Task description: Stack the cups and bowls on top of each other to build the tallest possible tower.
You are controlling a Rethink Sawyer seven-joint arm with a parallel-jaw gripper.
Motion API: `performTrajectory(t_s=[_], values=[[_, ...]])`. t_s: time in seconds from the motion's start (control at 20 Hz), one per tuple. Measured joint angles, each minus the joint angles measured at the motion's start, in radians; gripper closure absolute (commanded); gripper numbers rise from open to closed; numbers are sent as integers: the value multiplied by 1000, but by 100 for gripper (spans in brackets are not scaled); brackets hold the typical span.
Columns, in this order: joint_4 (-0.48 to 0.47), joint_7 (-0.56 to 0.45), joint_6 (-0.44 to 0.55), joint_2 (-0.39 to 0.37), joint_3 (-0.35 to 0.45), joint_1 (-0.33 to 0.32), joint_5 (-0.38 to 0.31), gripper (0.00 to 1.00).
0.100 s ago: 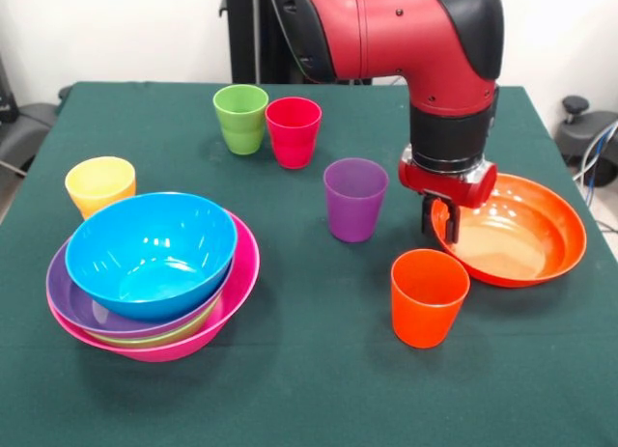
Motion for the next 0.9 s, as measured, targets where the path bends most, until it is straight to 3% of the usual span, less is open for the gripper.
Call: performTrajectory(t_s=[0.5,0.9], values=[[34,0,1,-59,13,-11,0,100],[180,0,67,-282,67,-123,0,100]])
